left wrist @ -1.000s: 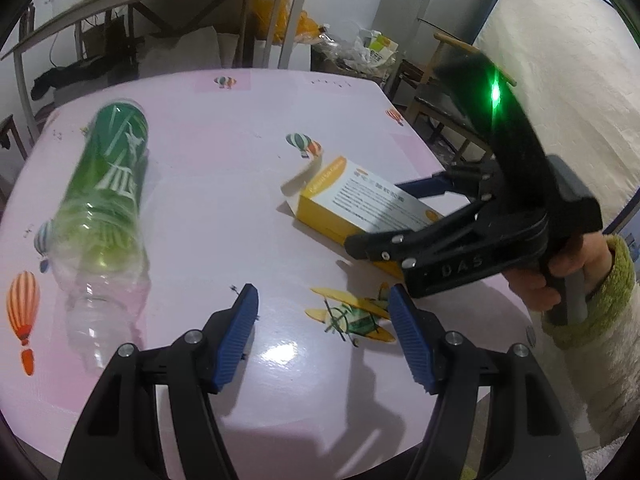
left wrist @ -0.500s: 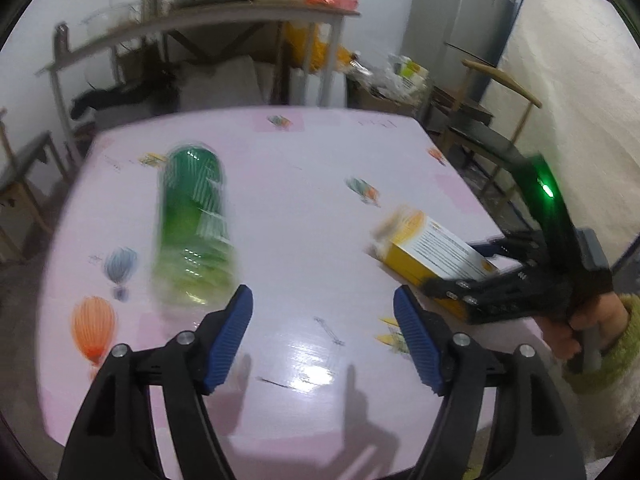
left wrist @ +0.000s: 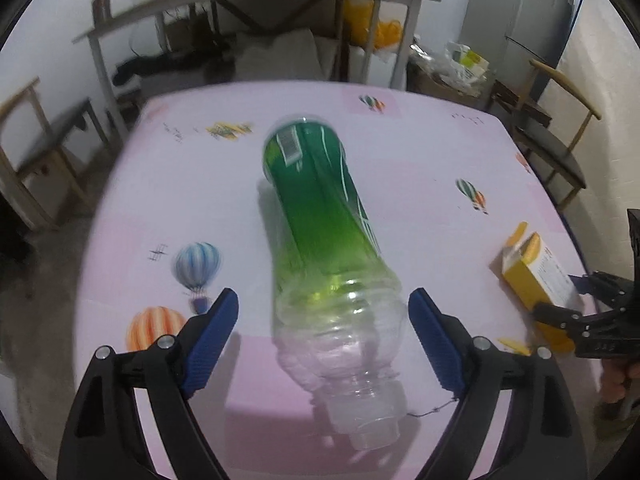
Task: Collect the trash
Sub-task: 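Grasp the green plastic bottle with the left tool while the right tool holds the box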
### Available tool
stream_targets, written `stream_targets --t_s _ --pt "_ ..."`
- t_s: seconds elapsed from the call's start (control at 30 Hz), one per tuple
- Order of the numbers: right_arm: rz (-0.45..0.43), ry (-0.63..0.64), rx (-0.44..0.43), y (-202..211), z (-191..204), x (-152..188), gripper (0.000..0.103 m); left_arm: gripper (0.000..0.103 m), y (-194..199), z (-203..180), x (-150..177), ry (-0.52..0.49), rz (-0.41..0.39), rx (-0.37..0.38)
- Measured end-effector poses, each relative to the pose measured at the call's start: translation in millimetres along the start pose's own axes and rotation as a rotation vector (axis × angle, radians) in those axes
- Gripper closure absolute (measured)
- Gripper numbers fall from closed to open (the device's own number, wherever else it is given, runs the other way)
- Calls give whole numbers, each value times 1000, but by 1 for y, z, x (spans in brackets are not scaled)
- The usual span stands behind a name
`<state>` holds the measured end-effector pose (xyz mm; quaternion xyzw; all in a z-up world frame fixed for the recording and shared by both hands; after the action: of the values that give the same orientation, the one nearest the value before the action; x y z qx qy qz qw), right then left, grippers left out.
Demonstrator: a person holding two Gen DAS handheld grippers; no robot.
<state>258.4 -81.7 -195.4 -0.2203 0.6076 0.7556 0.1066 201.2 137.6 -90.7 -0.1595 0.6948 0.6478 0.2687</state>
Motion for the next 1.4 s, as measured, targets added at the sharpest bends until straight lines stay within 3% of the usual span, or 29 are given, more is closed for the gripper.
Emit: stream_targets --t_s 0.07,0.2,0.47,0.77,1.4 --pt "-8 -22 -7 2 -2 -1 31 19 -6 -7 1 3 15 23" --pt "-22 -70 -27 5 -7 -1 31 32 -12 -23 9 13 40 70" --pt "-34 -135 -33 14 -14 6 31 32 -12 -52 13 53 44 129" --pt "-35 -233 -24 25 -38 13 31 32 -12 -109 15 19 62 219" --pt "-41 -285 -42 24 -41 15 31 32 -16 -127 11 -44 70 192"
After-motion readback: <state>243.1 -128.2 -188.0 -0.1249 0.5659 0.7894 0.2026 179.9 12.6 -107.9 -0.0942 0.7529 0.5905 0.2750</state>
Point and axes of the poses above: each gripper's, at about its wrist camera, not at the fingertips, and y roughly against the way its jaws point, z to its left, x to its underside, the point moved 8 cm from there along -y, roughly the way its jaws point, and after that the axes turned 8 degrees about -y, right-handed, at the moved point
